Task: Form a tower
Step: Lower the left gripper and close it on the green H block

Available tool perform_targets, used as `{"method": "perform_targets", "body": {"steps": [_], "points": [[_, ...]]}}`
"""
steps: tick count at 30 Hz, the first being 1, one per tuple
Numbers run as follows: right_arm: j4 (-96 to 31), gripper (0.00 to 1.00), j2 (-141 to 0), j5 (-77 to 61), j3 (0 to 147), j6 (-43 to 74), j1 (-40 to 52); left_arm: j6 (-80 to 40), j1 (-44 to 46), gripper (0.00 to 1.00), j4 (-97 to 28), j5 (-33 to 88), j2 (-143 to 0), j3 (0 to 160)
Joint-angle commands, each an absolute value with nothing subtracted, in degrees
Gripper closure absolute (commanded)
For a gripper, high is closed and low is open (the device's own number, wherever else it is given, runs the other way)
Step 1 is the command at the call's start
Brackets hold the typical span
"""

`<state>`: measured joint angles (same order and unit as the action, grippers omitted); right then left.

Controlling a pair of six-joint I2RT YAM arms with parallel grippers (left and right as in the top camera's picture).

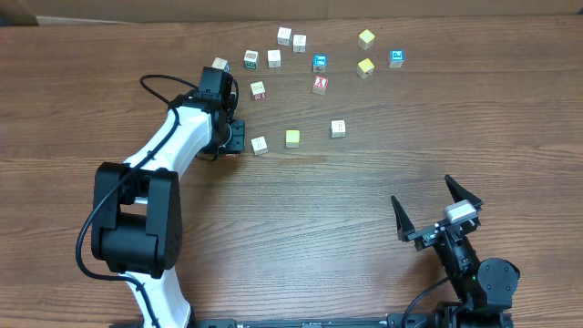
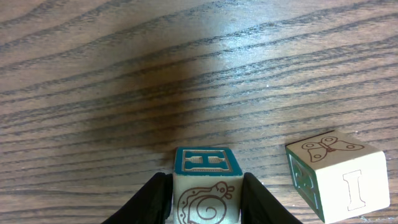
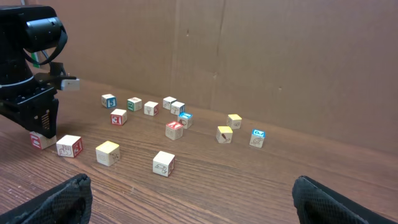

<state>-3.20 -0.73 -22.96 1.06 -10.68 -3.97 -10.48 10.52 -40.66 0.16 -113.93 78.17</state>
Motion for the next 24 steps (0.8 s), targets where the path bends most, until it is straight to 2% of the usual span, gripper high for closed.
{"method": "perform_targets", "body": {"steps": [1, 14, 21, 24], "points": [[-3.1, 0.00, -0.2, -22.8, 0.5, -10.3, -3.8, -10.2, 10.5, 0.69, -40.8, -0.3, -114.4, 77.9], [-3.1, 0.00, -0.2, -22.8, 0.5, -10.3, -3.8, -12.5, 11.3, 0.76, -49.0, 13.9, -114.2, 79.8], [-3.1, 0.00, -0.2, -22.8, 0.5, -10.3, -3.8, -15.5, 15.3, 0.77, -50.7, 14.0, -114.2, 79.6], [-3.1, 0.00, -0.2, -22.8, 0.5, -10.4, -3.8, -16.2, 17.2, 0.77, -49.2, 10.5, -114.2, 79.6]]}}
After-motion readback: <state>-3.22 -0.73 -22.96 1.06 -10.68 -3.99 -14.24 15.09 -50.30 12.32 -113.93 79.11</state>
